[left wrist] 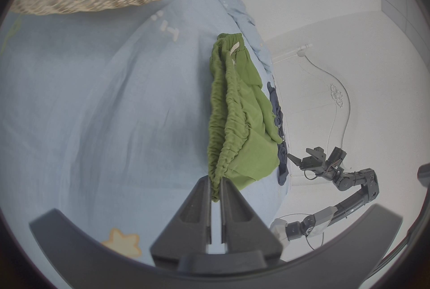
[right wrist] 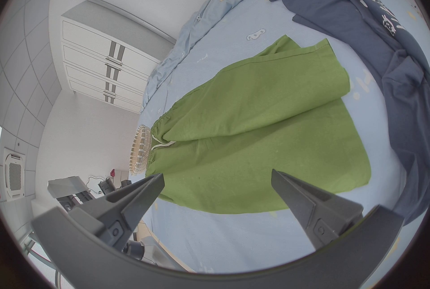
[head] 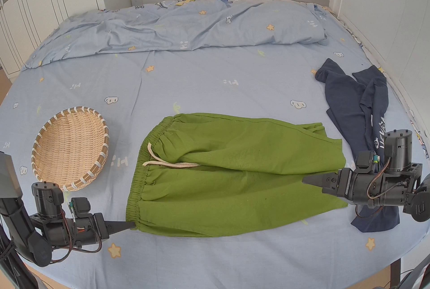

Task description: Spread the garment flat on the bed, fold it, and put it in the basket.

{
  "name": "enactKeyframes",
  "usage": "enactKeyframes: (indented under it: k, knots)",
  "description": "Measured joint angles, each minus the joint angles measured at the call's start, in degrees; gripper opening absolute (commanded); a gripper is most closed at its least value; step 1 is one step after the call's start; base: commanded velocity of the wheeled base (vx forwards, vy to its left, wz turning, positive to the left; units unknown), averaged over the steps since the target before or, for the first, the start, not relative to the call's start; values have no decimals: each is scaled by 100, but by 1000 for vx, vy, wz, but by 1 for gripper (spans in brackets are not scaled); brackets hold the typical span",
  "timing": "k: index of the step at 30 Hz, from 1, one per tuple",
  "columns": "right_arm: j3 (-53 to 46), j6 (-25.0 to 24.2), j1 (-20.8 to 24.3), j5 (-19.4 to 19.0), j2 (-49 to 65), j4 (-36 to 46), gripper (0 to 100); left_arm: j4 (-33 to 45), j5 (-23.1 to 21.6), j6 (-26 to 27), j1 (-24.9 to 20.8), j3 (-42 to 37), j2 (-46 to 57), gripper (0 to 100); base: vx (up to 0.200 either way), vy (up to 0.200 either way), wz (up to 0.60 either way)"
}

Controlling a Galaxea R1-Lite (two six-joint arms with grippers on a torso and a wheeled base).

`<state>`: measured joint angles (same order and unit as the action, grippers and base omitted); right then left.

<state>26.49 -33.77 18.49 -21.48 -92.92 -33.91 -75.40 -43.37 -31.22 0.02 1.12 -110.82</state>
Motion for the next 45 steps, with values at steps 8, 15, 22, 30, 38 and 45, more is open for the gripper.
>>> enactKeyframes:
  k: [8,15,22,30,38,45]
  knots:
    - [-205,232,-55,0,-9,30,100,2264,-72,43,121,166,1100,0,0,0,0]
    - [-624,633,-306,-93,-302,-5,100,2811,-101,486,210,389,1601,0,0,0,0]
    - [-775,879,-689,-438,-695,-210,100,2822,-118,856,523,386,1612,0,0,0,0]
    - [-886,859,-879,-607,-873,-601,100,2825,-134,925,774,372,1579,0,0,0,0]
    - [-941,879,-1114,-613,-840,-528,100,2825,-129,930,931,397,1557,0,0,0,0]
    - [-946,890,-1265,-674,-686,-267,100,2818,-127,992,940,397,1529,0,0,0,0]
